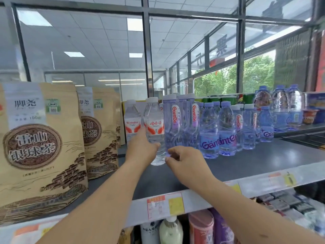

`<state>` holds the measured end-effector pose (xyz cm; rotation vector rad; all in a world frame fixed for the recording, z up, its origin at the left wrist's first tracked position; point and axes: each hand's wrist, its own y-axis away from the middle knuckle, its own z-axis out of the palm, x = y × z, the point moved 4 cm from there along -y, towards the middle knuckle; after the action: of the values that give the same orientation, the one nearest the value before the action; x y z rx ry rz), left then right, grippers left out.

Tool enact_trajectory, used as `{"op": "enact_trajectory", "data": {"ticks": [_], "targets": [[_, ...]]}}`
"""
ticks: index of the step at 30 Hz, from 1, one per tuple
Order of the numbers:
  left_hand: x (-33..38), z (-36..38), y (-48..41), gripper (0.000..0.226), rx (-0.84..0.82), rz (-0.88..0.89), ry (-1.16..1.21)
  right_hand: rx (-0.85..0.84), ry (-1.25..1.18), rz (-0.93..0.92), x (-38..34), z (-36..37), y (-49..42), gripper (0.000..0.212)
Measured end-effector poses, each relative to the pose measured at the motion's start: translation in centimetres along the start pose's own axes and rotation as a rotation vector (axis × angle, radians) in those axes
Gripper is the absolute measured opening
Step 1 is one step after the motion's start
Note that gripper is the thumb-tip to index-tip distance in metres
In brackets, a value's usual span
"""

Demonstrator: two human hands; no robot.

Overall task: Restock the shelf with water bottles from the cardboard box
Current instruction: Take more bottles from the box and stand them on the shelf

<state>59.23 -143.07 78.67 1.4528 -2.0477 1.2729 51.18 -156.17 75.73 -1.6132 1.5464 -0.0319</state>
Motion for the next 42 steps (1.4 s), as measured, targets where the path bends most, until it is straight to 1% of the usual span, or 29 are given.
{"op": "enact_trajectory", "data": {"ticks": [1, 2, 4, 5, 8, 12, 15, 18, 21, 23, 26, 29, 31, 33, 36, 41, 42], "targets": [[0.6, -0.2, 0.6, 0.042, 0.028, 0.019, 0.021, 0.006, -0.002, 0.0, -0.1, -0.4, 0.3, 0.034], [1.4, -0.3, 1.2, 0.045, 0.026, 0.03, 0.05, 0.014, -0.011, 0.0, -0.1, -0.9, 0.7, 0.033], [3.0, 0.1, 3.0, 0.057, -0.042, 0.025, 0.128, 0.03, -0.04, 0.003, -0.2, -2.1, 1.7, 0.028], [3.9, 0.4, 4.1, 0.057, -0.07, 0.027, 0.156, 0.038, -0.055, 0.001, -0.1, -2.8, 2.3, 0.025], [6.0, 1.1, 8.0, 0.044, -0.084, 0.029, 0.221, 0.06, -0.084, -0.01, 0.8, -5.3, 5.2, 0.021], [7.0, 2.8, 14.8, 0.035, -0.05, 0.026, 0.275, 0.083, -0.134, 0.01, 4.0, -8.6, 10.8, 0.029], [6.9, 5.6, 20.4, 0.031, -0.058, -0.037, 0.321, 0.02, -0.184, 0.066, 7.4, -10.2, 15.6, 0.03], [5.7, 10.1, 25.6, 0.027, -0.131, -0.11, 0.315, -0.033, -0.14, 0.111, 11.4, -10.8, 20.8, 0.028], [4.0, 15.0, 30.7, 0.032, -0.205, -0.143, 0.304, -0.099, -0.123, 0.196, 16.0, -10.8, 26.6, 0.027], [2.3, 18.6, 34.3, 0.034, -0.25, -0.176, 0.302, -0.185, -0.116, 0.286, 19.6, -9.8, 31.0, 0.031], [-1.1, 24.5, 39.5, 0.03, -0.364, -0.239, 0.25, -0.316, -0.08, 0.44, 25.4, -7.4, 38.3, 0.035], [-5.0, 30.5, 45.1, 0.033, -0.488, -0.324, 0.262, -0.383, -0.033, 0.595, 31.1, -4.1, 46.1, 0.031], [-7.9, 34.3, 48.9, 0.036, -0.569, -0.368, 0.248, -0.456, -0.004, 0.718, 34.7, -1.3, 51.5, 0.031], [-11.2, 37.7, 52.6, 0.036, -0.633, -0.417, 0.254, -0.503, 0.038, 0.802, 37.9, 1.4, 56.5, 0.029], [-16.2, 41.9, 57.4, 0.037, -0.709, -0.457, 0.252, -0.562, 0.118, 0.837, 42.2, 5.3, 62.5, 0.013], [-23.6, 47.8, 63.8, 0.038, -0.773, -0.555, 0.23, -0.749, 0.258, 0.919, 49.8, 11.4, 70.2, 0.019], [-24.9, 48.8, 65.0, 0.038, -0.778, -0.572, 0.226, -0.792, 0.301, 0.918, 51.3, 12.6, 71.8, 0.024]]}}
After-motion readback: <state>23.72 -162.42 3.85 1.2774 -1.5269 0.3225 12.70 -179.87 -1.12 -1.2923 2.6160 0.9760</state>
